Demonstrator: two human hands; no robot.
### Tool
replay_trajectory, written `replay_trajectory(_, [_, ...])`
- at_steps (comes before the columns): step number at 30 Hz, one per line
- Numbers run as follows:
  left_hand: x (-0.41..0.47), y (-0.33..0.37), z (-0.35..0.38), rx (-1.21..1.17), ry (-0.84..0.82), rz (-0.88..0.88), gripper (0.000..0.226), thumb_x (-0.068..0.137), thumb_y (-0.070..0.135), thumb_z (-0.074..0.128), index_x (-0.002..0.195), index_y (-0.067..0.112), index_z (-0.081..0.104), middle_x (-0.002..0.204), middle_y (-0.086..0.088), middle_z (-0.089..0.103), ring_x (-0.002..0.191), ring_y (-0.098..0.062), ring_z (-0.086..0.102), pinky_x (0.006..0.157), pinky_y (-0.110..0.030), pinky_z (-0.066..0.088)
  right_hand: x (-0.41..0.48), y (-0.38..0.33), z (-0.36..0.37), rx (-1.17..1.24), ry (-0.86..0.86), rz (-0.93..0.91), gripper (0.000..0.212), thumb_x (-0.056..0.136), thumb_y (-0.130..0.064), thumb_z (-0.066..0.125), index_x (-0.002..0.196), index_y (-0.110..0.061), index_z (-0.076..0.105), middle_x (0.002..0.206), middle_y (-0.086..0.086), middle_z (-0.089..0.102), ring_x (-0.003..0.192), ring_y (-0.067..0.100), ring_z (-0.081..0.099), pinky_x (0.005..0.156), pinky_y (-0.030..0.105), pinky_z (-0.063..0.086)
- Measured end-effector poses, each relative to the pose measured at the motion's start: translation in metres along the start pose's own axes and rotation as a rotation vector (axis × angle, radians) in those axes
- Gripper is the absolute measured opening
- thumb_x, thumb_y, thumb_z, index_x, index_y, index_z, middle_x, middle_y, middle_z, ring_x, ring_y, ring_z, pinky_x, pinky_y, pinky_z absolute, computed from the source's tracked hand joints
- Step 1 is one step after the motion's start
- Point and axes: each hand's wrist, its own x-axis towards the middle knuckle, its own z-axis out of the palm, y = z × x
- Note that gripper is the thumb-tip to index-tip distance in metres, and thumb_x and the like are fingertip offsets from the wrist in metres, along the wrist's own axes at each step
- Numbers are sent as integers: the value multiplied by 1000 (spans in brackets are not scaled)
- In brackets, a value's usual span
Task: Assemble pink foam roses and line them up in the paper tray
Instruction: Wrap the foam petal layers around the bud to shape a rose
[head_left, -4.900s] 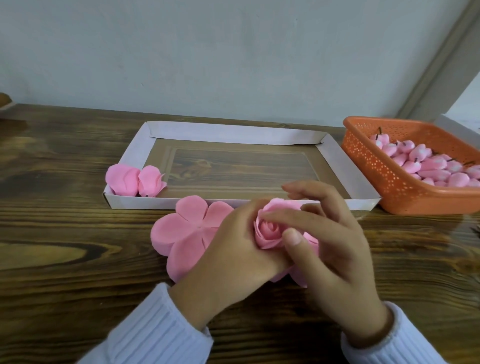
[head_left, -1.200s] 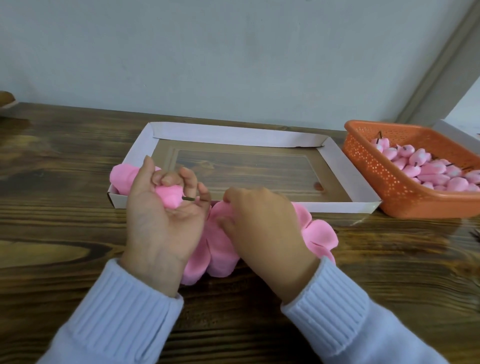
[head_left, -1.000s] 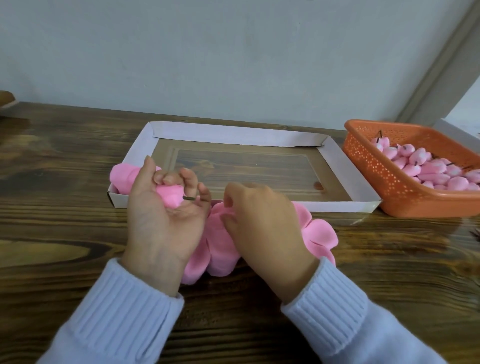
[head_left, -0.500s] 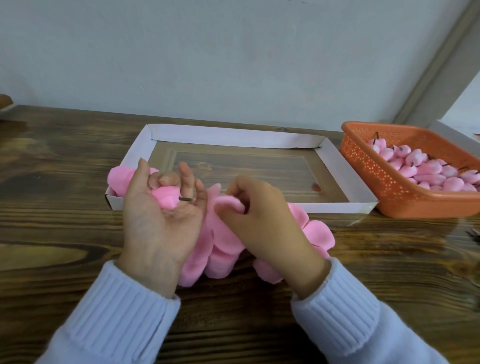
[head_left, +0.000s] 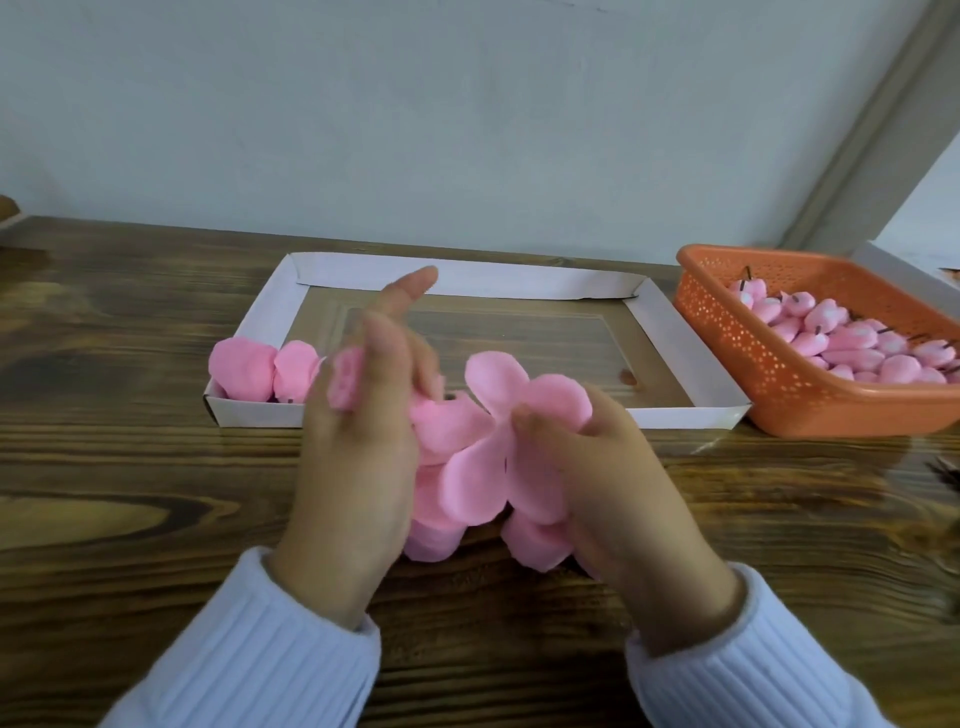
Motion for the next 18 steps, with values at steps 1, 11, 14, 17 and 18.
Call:
replay_trajectory(1, [-3,1,3,93,-50,98,48,84,76,36,68,35,56,100,36,63,86,6,58,85,-34,38,-1,2,1,-1,30,-21,20,81,-31,57,91,-14,54,65,1,57,52,22,50,46,25,37])
replay_trajectory(11, [-13,-19,9,339,-155,162,54,83,80,26,80,50,70,147,-4,44,142,-24,34,117,-33,22,-9,4,8,83,197,-161,17,83,-22,70,92,-11,59,79,14,68,55,9,59,47,25,48])
replay_trajectory(14, [-15,-26,9,362,-188,197,43,86,78,24,88,63,64,150,-6,40,144,-19,30,117,-26,21,-10,3,9,126,187,-168,19,83,-20,71,94,-9,60,79,15,69,58,12,61,50,28,50])
replay_trajectory(17, [-16,-30,9,388,-164,207,48,83,82,21,91,64,65,153,20,23,145,-7,22,112,-14,21,-13,2,9,162,169,-176,18,83,-17,70,94,-6,60,67,6,68,54,10,60,46,25,47])
replay_trajectory(18, [-17,-30,10,399,-155,207,51,82,83,20,92,63,65,151,27,19,145,-5,21,112,-15,22,-14,2,9,173,163,-176,18,83,-17,70,94,-6,60,65,4,68,53,9,60,45,23,47])
